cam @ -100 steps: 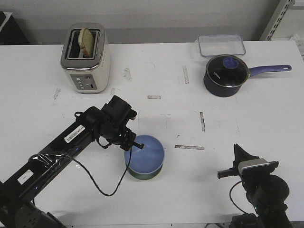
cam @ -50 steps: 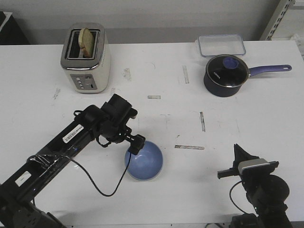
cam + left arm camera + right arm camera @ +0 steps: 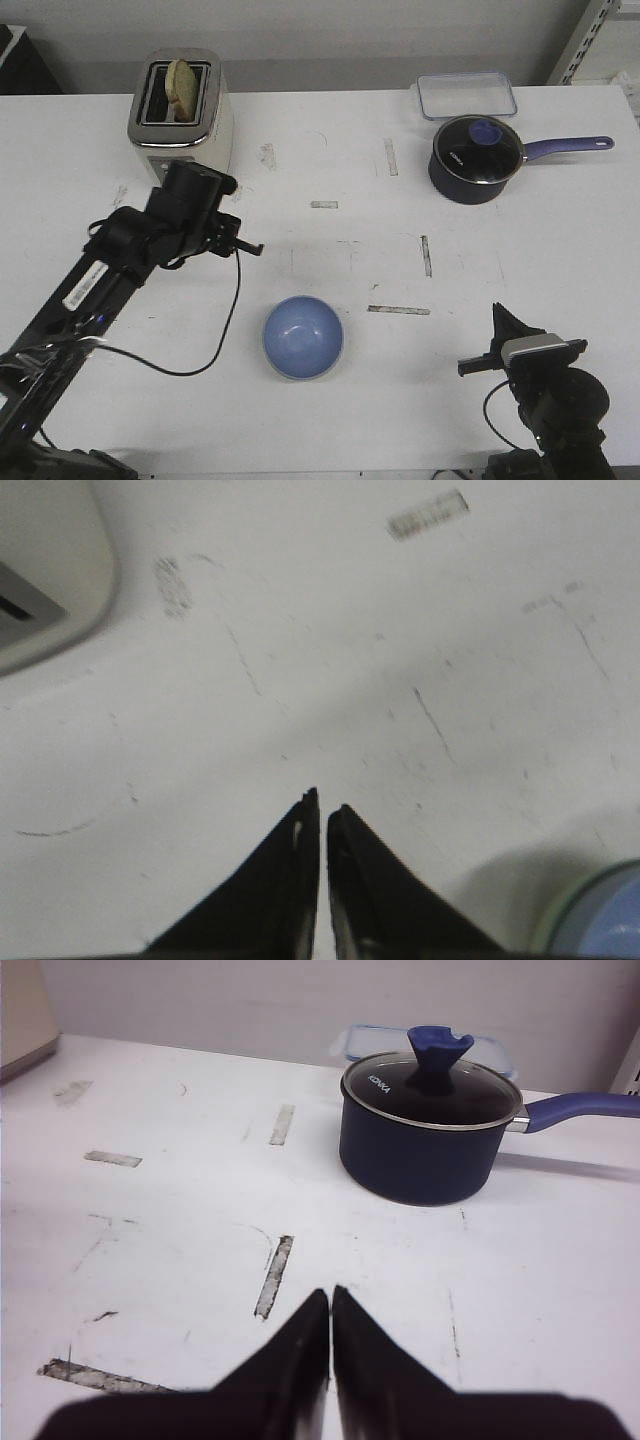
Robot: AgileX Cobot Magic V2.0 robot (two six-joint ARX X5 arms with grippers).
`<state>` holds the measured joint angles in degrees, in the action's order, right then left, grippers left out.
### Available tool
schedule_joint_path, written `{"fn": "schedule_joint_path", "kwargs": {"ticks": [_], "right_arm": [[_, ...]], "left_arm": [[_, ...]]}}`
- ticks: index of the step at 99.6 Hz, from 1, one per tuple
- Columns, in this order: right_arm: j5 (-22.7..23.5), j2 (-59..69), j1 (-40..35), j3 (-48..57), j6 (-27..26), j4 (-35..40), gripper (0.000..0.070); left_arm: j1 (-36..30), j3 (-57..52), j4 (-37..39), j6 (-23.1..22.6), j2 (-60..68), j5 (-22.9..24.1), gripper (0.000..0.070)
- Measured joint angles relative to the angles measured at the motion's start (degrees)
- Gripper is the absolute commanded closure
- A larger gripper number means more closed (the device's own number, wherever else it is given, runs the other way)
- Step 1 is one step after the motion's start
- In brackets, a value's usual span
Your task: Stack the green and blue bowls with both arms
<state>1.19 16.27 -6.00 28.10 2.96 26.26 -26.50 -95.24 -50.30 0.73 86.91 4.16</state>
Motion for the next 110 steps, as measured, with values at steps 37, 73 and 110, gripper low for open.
{"fn": "schedule_joint_path", "kwargs": {"ticks": [37, 73, 110], "right_arm": [[0.0, 0.0, 0.0, 0.0, 0.0, 0.0, 0.0700], [0.0, 0.0, 0.0, 0.0, 0.0, 0.0, 0.0700], [0.0, 0.0, 0.0, 0.0, 0.0, 0.0, 0.0700]], "left_arm": [[10.8, 24.8, 19.2, 0.1, -25.2, 3.6, 0.0699], [16.9, 55.4, 26.7, 0.1, -57.5, 3.6, 0.0699], [18.4, 60.7, 25.8, 0.0, -70.9, 3.5, 0.0699]]}}
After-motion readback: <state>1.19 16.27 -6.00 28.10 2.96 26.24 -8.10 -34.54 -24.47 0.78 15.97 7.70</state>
